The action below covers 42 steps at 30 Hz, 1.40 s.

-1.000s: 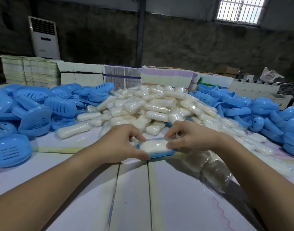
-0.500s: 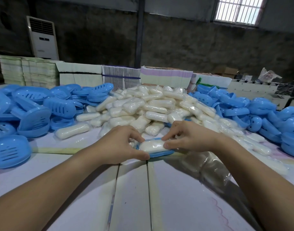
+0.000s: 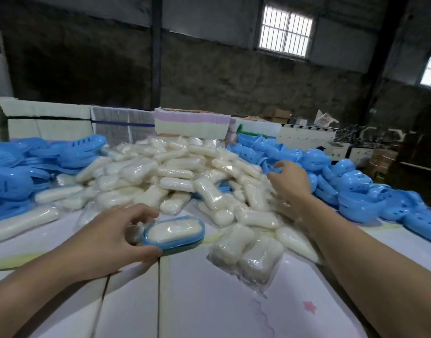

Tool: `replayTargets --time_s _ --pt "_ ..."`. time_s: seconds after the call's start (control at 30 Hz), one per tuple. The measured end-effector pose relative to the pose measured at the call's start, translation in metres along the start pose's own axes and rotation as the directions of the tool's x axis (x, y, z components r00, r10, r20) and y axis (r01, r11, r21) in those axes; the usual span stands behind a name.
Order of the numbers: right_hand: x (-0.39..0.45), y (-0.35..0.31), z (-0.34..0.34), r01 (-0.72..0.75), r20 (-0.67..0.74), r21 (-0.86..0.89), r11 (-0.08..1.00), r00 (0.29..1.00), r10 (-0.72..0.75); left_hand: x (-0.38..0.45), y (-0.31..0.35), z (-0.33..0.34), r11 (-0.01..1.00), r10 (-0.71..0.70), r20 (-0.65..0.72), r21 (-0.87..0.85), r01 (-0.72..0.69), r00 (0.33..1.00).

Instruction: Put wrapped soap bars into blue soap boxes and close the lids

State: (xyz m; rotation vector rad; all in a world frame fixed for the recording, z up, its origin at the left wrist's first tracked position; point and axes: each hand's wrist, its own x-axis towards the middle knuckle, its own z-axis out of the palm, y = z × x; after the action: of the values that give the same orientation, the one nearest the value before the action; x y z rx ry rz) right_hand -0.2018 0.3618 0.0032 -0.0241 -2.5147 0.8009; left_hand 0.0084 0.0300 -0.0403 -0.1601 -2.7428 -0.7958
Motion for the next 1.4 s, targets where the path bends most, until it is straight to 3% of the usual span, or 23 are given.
replayTargets --time_s 0.1,0.3,0.47,0.7,0.8,0.93,1.0,1.07,1.13,1.2,1.27,1.3,1.33,1.4 --pt "0.02 0.04 0.0 -0.132 0.037 -0.179 0.975 0.989 0.141 0.002 -0.005 0.002 1.0 0.005 -0.035 0.002 -0.005 0.999" --pt "0.043 0.074 0.014 -0.213 0.166 -0.097 0.972 0.96 0.227 0.005 -0.013 0.005 0.999 0.003 -0.078 0.043 0.0 0.997" --pt "0.05 0.083 0.022 -0.232 0.149 -0.149 0.961 0.956 0.253 0.005 -0.019 0.005 0.998 -0.053 -0.08 0.032 0.056 0.995" --pt "0.043 0.071 0.015 -0.093 -0.077 0.016 0.996 0.993 0.094 0.003 -0.013 0.006 0.998 -0.029 -0.09 0.056 0.034 0.996" --pt "0.034 0.051 0.008 0.021 -0.056 0.156 0.988 0.998 -0.013 0.003 -0.012 0.005 0.997 -0.027 -0.073 0.063 0.032 0.997" --pt "0.018 0.008 -0.011 0.144 0.116 0.428 0.892 0.97 -0.212 0.002 -0.009 0.004 0.999 -0.022 -0.053 0.04 0.024 0.998" --pt "0.004 -0.017 -0.023 0.147 0.241 0.482 0.864 0.925 -0.292 0.001 -0.007 0.005 0.999 -0.03 -0.041 0.015 0.031 0.999" --pt "-0.014 -0.041 -0.033 0.107 0.395 0.577 0.809 0.831 -0.391 -0.001 -0.005 0.007 0.999 -0.027 -0.043 -0.033 0.025 0.999" --pt "-0.035 -0.063 -0.038 -0.073 0.55 0.718 0.692 0.668 -0.501 -0.003 -0.002 0.01 0.997 -0.027 -0.056 -0.075 0.023 0.998" --pt "-0.057 -0.08 -0.038 -0.301 0.66 0.746 0.594 0.451 -0.601 -0.002 0.002 0.011 0.992 -0.047 -0.053 -0.117 0.04 0.998" --pt "-0.076 -0.09 -0.031 -0.387 0.729 0.68 0.623 0.263 -0.632 -0.002 0.004 0.01 0.981 -0.071 -0.044 -0.185 0.061 0.997" --pt "-0.082 -0.092 -0.026 -0.387 0.769 0.633 0.671 0.214 -0.602 -0.001 0.004 0.009 0.973 -0.082 -0.041 -0.218 0.071 0.996" --pt "-0.087 -0.094 -0.021 -0.381 0.815 0.576 0.723 0.208 -0.54 -0.002 0.004 0.008 0.967 -0.091 -0.036 -0.24 0.08 0.995" --pt "-0.092 -0.096 -0.013 -0.358 0.876 0.468 0.808 0.312 -0.369 -0.002 0.003 0.008 0.969 -0.092 -0.025 -0.233 0.084 0.995"
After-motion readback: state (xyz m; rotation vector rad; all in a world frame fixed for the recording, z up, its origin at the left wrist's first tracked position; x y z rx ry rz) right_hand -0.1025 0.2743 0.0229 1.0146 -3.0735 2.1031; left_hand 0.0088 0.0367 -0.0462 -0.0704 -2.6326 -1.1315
